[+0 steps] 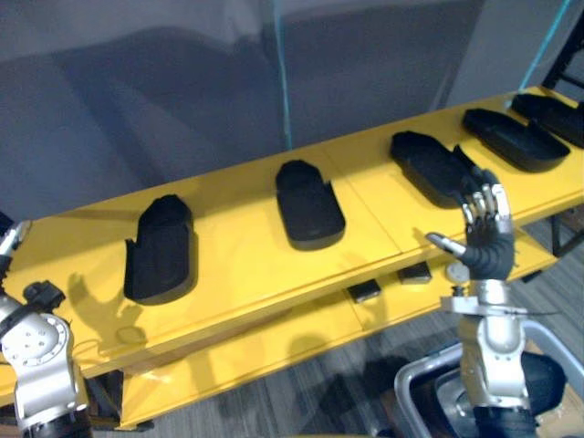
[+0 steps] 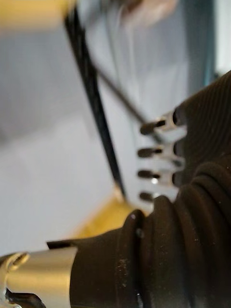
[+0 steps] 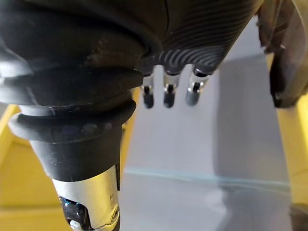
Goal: Walk over and take plastic housings, then place them on the shelf
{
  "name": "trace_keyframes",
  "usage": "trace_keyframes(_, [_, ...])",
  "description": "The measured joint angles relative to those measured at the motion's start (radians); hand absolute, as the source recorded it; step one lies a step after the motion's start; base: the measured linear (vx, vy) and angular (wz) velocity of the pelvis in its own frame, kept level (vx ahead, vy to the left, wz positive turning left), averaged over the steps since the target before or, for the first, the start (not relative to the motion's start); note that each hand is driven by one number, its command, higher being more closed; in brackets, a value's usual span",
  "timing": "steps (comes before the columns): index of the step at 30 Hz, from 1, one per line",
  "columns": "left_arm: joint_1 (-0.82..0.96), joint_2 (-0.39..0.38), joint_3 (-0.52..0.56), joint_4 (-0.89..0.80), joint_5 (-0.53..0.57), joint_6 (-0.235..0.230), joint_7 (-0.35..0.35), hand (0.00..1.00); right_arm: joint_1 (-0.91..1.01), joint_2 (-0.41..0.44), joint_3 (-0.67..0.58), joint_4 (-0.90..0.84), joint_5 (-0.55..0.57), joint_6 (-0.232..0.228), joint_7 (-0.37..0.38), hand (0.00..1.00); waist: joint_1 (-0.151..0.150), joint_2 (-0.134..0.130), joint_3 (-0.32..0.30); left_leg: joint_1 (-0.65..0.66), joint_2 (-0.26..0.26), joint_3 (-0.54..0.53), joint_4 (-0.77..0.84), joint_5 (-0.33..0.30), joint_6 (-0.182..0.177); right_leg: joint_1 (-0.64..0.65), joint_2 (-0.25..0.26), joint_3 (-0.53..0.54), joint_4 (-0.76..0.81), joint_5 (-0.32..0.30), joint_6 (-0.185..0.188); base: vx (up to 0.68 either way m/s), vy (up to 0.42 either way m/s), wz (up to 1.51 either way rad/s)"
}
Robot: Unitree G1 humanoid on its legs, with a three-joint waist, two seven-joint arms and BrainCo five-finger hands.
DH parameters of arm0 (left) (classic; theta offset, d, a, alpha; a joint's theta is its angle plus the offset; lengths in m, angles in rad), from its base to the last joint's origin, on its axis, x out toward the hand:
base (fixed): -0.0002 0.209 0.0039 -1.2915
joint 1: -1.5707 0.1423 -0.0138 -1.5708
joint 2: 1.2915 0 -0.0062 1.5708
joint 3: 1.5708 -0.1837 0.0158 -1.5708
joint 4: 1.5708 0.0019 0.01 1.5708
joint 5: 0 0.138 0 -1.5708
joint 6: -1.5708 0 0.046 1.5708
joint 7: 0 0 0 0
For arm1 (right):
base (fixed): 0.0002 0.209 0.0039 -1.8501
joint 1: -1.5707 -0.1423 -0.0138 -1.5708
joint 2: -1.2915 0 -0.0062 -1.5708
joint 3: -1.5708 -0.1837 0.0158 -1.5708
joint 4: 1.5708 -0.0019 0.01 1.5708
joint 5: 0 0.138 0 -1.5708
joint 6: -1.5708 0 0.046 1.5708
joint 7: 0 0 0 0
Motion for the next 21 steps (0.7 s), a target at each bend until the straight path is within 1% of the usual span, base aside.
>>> trace_keyframes(1, [-0.002,0.012,-0.003,0.049,-0.001,0.000,-0.020,0.00,0.000,0.000,0.001,0.013,0.000,0.003,0.003,0.00,-0.001,-0.003,-0.002,0.000,0.000,0.001,-0.001,0.002,-0.001,-0.001,0.001,0.001,0.000,0.000,0.000,-0.05,-0.005,-0.07])
trace_keyframes(3, [-0.007,0.050,-0.008,0.169,-0.029,0.003,-0.080,0.00,0.009,-0.005,0.001,0.042,0.000,0.022,0.016,0.00,-0.007,-0.012,-0.006,0.000,0.002,0.009,-0.007,0.007,-0.003,-0.010,0.004,0.008,0.000,0.002,-0.002,-0.06,-0.007,-0.14])
trace_keyframes(4, [-0.020,0.095,-0.028,0.264,-0.036,0.004,-0.110,0.00,0.023,-0.018,0.001,0.054,0.001,0.031,0.018,0.00,-0.009,-0.019,-0.011,-0.003,0.002,0.019,-0.007,0.007,-0.003,-0.023,0.005,0.025,-0.001,0.002,-0.003,-0.06,-0.002,-0.22])
trace_keyframes(7, [-0.055,0.161,-0.053,0.390,-0.063,0.005,-0.147,0.00,0.034,-0.034,0.001,0.054,0.001,0.033,0.016,0.00,-0.015,-0.022,-0.012,-0.004,0.001,0.045,-0.007,0.007,-0.003,-0.042,0.006,0.054,-0.001,0.011,-0.006,-0.04,0.009,-0.25])
trace_keyframes(8, [-0.061,0.169,-0.060,0.402,-0.071,0.002,-0.147,0.00,0.034,-0.035,0.001,0.054,0.000,0.033,0.014,0.00,-0.017,-0.023,-0.013,-0.005,0.001,0.048,-0.007,0.007,-0.003,-0.044,0.006,0.058,-0.001,0.013,-0.006,-0.04,0.012,-0.23])
trace_keyframes(9, [-0.076,0.173,-0.061,0.417,-0.082,-0.011,-0.146,0.00,0.035,-0.035,0.000,0.053,0.000,0.032,0.010,0.00,-0.026,-0.027,-0.015,-0.007,0.000,0.057,-0.006,0.007,-0.003,-0.052,0.006,0.065,-0.001,0.016,-0.007,-0.03,0.009,-0.21])
trace_keyframes(10, [-0.090,0.173,-0.065,0.417,-0.116,-0.032,-0.140,0.00,0.036,-0.035,0.000,0.053,-0.001,0.028,-0.007,0.00,-0.028,-0.029,-0.017,-0.014,0.000,0.066,-0.003,0.007,-0.003,-0.063,0.006,0.075,-0.001,0.021,-0.009,-0.04,0.008,-0.20])
trace_keyframes(12, [-0.098,0.167,-0.072,0.405,-0.142,-0.085,-0.109,0.00,0.043,-0.035,-0.018,0.053,-0.005,0.023,-0.019,0.00,-0.036,-0.032,-0.018,-0.018,-0.001,0.071,-0.002,0.007,-0.003,-0.074,0.006,0.085,-0.001,0.026,-0.011,-0.03,0.002,-0.14])
trace_keyframes(13, [-0.098,0.147,-0.068,0.352,-0.156,-0.105,-0.085,0.00,0.059,-0.034,-0.046,0.051,-0.019,0.015,-0.026,0.00,-0.041,-0.032,-0.018,-0.017,-0.001,0.070,-0.003,0.007,-0.003,-0.073,0.006,0.085,-0.001,0.026,-0.011,-0.02,0.001,-0.06])
trace_keyframes(14, [-0.089,0.121,-0.057,0.282,-0.157,-0.136,-0.053,0.00,0.069,-0.033,-0.069,0.051,-0.019,0.003,-0.027,0.00,-0.042,-0.032,-0.018,-0.017,-0.002,0.071,-0.004,0.007,-0.003,-0.073,0.006,0.085,-0.001,0.026,-0.011,0.00,0.000,0.00])
trace_keyframes(15, [-0.066,0.069,-0.037,0.153,-0.153,-0.173,-0.009,0.00,0.076,-0.026,-0.099,0.048,-0.019,-0.010,-0.027,0.00,-0.042,-0.032,-0.018,-0.017,-0.002,0.070,-0.006,0.007,-0.003,-0.073,0.005,0.084,0.000,0.026,-0.011,0.00,0.000,0.00])
trace_keyframes(16, [-0.042,0.027,-0.020,0.044,-0.144,-0.186,0.021,0.00,0.076,-0.021,-0.116,0.045,-0.018,-0.018,-0.027,0.00,-0.041,-0.031,-0.018,-0.016,-0.002,0.070,-0.007,0.007,-0.003,-0.072,0.005,0.084,0.000,0.026,-0.011,0.00,0.000,0.00])
trace_keyframes(17, [-0.027,-0.004,-0.007,-0.019,-0.134,-0.194,0.040,0.00,0.076,-0.017,-0.125,0.041,-0.018,-0.022,-0.027,0.00,-0.040,-0.030,-0.019,-0.016,-0.002,0.070,-0.007,0.007,-0.003,-0.072,0.005,0.084,0.000,0.026,-0.011,0.00,0.000,0.00])
trace_keyframes(18, [0.004,-0.066,0.021,-0.130,-0.127,-0.210,0.066,0.00,0.077,-0.010,-0.134,0.023,-0.018,-0.023,-0.027,0.00,-0.038,-0.026,-0.019,-0.016,-0.002,0.068,-0.008,0.007,-0.003,-0.070,0.005,0.082,0.000,0.026,-0.011,-0.01,0.000,0.06])
trace_keyframes(19, [0.039,-0.128,0.054,-0.212,-0.102,-0.210,0.079,0.00,0.078,0.001,-0.135,-0.002,-0.019,-0.024,-0.027,0.00,-0.034,-0.021,-0.020,-0.015,-0.002,0.067,-0.008,0.007,-0.003,-0.066,0.005,0.078,0.000,0.026,-0.011,-0.01,-0.001,0.09])
trace_keyframes(21, [0.089,-0.201,0.077,-0.274,-0.093,-0.207,0.075,0.00,0.080,0.019,-0.135,-0.021,-0.019,-0.024,-0.027,0.00,-0.025,-0.014,-0.024,-0.009,0.000,0.055,-0.008,0.007,-0.003,-0.051,0.005,0.061,0.000,0.026,-0.011,-0.02,-0.002,0.19])
